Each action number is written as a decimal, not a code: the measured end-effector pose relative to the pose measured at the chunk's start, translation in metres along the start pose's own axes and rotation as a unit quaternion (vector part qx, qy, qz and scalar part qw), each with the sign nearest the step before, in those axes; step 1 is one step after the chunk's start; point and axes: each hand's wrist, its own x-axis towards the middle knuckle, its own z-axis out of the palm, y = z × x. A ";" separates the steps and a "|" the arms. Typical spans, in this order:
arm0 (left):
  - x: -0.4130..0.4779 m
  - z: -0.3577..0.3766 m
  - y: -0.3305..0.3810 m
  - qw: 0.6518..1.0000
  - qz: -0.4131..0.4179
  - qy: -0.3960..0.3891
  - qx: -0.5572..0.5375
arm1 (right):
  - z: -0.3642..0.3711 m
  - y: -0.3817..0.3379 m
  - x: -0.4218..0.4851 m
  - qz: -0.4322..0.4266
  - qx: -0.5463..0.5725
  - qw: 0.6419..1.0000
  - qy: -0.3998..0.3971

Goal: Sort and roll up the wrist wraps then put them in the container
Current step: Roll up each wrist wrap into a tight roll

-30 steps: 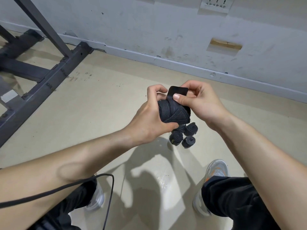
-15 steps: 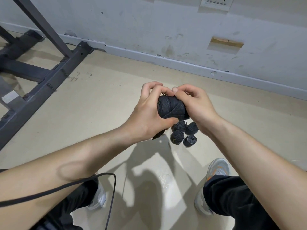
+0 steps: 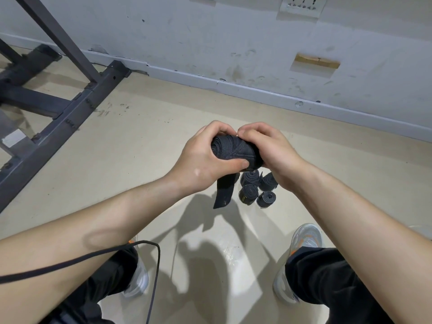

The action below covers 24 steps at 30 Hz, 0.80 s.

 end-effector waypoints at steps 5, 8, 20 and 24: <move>0.001 0.000 0.001 1.000 0.004 -0.012 0.017 | -0.002 -0.001 -0.002 0.087 -0.002 0.996 -0.021; 0.002 -0.001 0.002 0.999 -0.029 -0.023 -0.011 | -0.003 0.001 -0.004 0.113 0.002 0.993 -0.024; 0.029 -0.025 0.001 0.906 -0.243 0.092 -0.333 | 0.011 0.012 -0.013 0.093 0.010 0.995 -0.036; 0.033 -0.036 0.000 0.893 -0.254 0.098 -0.357 | 0.012 0.012 -0.015 0.029 0.014 0.999 -0.035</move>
